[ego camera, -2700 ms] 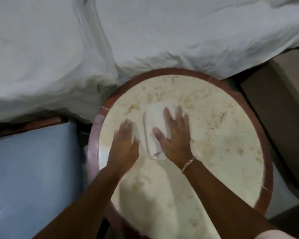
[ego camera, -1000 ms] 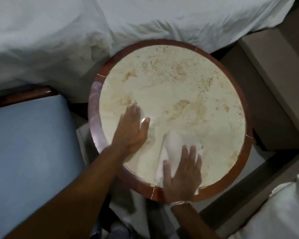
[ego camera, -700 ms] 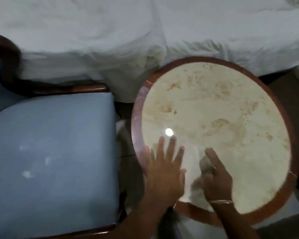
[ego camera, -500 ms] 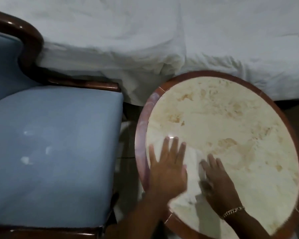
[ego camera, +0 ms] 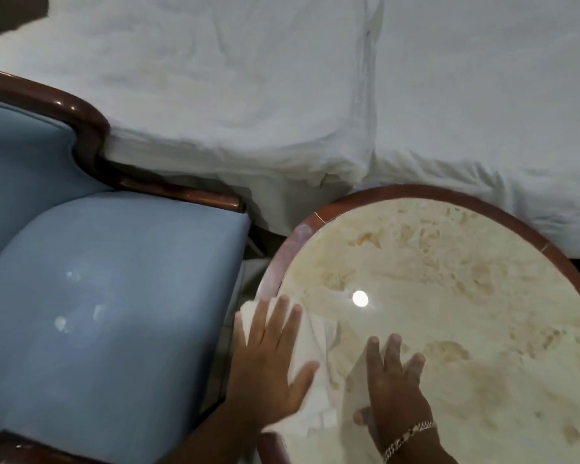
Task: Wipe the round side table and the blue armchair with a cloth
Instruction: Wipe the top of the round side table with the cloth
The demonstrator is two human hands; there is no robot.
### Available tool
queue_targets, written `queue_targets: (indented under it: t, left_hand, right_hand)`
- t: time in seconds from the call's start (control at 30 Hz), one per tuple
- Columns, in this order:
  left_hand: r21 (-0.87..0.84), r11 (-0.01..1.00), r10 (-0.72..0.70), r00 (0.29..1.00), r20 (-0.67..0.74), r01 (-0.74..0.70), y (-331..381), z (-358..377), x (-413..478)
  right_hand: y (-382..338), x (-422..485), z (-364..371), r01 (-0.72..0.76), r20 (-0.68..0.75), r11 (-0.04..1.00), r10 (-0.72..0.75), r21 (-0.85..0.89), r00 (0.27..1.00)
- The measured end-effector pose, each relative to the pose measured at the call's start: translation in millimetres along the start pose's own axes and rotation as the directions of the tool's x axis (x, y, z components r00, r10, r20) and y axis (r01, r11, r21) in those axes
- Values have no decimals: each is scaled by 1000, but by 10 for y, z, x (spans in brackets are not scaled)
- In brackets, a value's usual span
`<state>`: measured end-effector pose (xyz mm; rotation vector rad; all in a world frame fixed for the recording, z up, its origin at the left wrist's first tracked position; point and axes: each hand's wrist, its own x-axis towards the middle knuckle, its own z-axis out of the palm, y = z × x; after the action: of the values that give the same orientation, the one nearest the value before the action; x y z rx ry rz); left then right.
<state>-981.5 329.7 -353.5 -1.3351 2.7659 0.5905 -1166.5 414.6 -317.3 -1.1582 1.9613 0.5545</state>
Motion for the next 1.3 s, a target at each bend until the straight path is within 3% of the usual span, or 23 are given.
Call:
queue_targets:
  t: [0.1,0.2,0.27,0.4,0.57,0.7,0.83,1.0,1.07,1.17,1.27,1.3]
  left_hand:
    - [49,999,-3,998,-67,6,107,-98,907]
    - [67,998,10,999,-35,-8,191,-247,1875]
    - [84,996,6,999,-42,-3,186,-229,2037]
    - [42,999,-14,994,-110,18,77,-78,1149]
    - [0,998,-63,996,-70,63,94,166,-305]
    - [70,997,-14,996,-87,20,31,-21,325]
    - [66,996,-61,997,-55,65,-10,-91,972]
    - [-39,988,-151,986,-76,149,96,203,-242]
    - [-86,986,-148,989,-27,145,292,318,-855]
    - [-154,976,-152,988,32,155,601,397,-1216]
    - [-437,881,-172,984,54,178,467,242,-1204]
    - [-528,832,-169,984,54,171,314,135,-1220]
  right_hand:
    - [11,52,15,-6,12,1000,6,-15,1000]
    - [37,104,54,1,6,1000,-1,13,1000]
    - [66,112,72,8,12,999,-8,35,1000]
    - [44,30,19,11,-16,1000,-10,25,1000]
    - [25,-43,-17,19,-65,998,-15,55,998]
    - [33,-55,6,32,-123,999,-30,9,992]
    - [87,15,113,3,-165,997,9,72,986]
    - [165,-81,80,14,-228,999,-3,47,974]
    - [223,-196,114,72,-312,995,-48,67,949]
    - [206,-515,324,154,-478,917,44,367,877]
    - [-180,-873,687,337,-662,779,131,529,738]
    - [-390,-939,829,378,-662,748,106,545,742]
